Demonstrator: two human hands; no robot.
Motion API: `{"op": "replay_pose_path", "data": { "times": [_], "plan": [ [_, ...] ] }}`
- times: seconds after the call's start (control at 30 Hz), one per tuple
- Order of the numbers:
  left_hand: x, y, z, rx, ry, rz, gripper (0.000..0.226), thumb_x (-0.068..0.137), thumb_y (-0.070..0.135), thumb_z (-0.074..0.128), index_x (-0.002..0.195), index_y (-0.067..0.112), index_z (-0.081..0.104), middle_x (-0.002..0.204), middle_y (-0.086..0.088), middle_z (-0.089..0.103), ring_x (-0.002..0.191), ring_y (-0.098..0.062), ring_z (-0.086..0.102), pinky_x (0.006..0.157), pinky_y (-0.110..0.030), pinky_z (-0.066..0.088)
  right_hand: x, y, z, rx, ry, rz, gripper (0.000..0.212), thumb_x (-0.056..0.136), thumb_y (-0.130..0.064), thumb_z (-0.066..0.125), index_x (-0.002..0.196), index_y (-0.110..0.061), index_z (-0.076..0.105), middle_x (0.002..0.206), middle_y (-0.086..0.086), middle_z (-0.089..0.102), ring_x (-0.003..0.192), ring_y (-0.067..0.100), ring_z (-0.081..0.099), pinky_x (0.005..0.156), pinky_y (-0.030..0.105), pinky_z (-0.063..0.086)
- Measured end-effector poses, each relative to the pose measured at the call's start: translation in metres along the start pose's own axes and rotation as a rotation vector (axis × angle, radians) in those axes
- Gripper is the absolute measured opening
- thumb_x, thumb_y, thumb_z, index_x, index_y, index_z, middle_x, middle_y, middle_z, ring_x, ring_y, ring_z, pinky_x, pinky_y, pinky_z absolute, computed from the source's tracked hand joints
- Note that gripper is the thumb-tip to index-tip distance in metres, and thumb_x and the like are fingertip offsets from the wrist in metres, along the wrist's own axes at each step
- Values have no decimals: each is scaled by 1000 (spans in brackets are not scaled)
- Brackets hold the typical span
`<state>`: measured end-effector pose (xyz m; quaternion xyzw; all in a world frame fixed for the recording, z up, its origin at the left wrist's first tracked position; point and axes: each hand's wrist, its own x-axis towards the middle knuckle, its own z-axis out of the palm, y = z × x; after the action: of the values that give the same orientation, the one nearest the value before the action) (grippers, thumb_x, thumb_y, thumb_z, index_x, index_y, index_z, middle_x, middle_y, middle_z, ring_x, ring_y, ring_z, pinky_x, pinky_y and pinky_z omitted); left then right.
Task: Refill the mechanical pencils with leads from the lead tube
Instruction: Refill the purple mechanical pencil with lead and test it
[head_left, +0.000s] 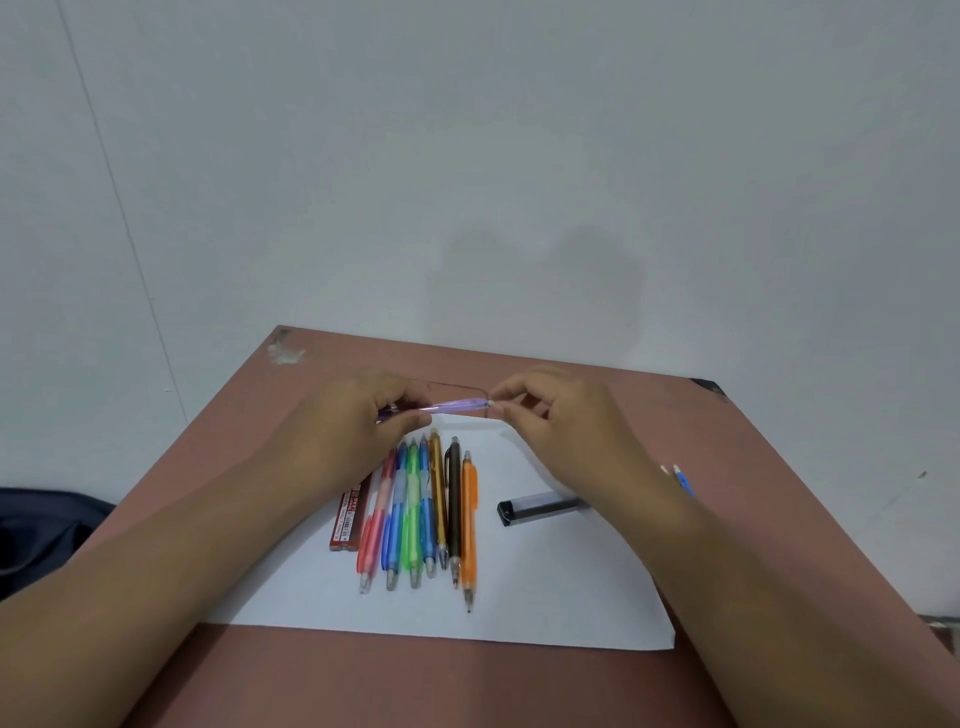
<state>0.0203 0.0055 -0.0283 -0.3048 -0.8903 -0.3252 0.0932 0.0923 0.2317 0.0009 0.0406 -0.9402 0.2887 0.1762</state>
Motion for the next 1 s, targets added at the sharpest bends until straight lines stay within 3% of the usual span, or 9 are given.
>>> {"op": "replay_pose_path", "data": {
  "times": [0.37,0.53,0.67,0.77,0.83,1.0],
  "plan": [
    [0,1,0,5,6,6,16,90,51,60,103,44,67,96,23,66,85,3,63,74,-22,53,-3,1,-3,107,5,92,6,94,-31,70,97,-32,75,86,-20,67,83,-9,57,66,5,43],
    [2,-2,0,47,30,-37,17,93,46,62,108,41,69,95,31,59,89,6,59,75,-21,50,-14,7,-24,-12,-237,169,8,85,-36,79,92,-35,76,82,-20,65,71,-5,58,63,14,41],
    [2,1,-4,75,4,-68,17,96,40,61,110,39,72,90,31,60,83,7,60,69,-16,47,-22,8,-46,-82,-479,171,28,71,-46,87,95,-40,76,89,-26,66,82,1,60,72,22,50],
    [4,10,-8,105,-19,-79,21,97,38,60,114,38,72,100,25,68,84,3,63,71,-20,53,-24,10,-49,-189,-539,135,32,68,-47,88,97,-42,75,94,-25,62,89,1,57,79,23,50],
    [8,17,-9,158,-54,-75,24,97,38,59,118,38,70,109,19,71,85,2,63,71,-21,54,-24,12,-46,-214,-558,112,27,71,-45,87,95,-42,74,95,-23,61,87,0,56,76,20,49],
    [27,28,1,218,-158,-86,23,98,38,58,117,39,71,110,17,72,84,1,64,78,-27,57,-25,17,-44,-161,-566,95,19,76,-43,83,93,-40,75,94,-21,64,79,-5,56,71,16,47]
  ]
}}
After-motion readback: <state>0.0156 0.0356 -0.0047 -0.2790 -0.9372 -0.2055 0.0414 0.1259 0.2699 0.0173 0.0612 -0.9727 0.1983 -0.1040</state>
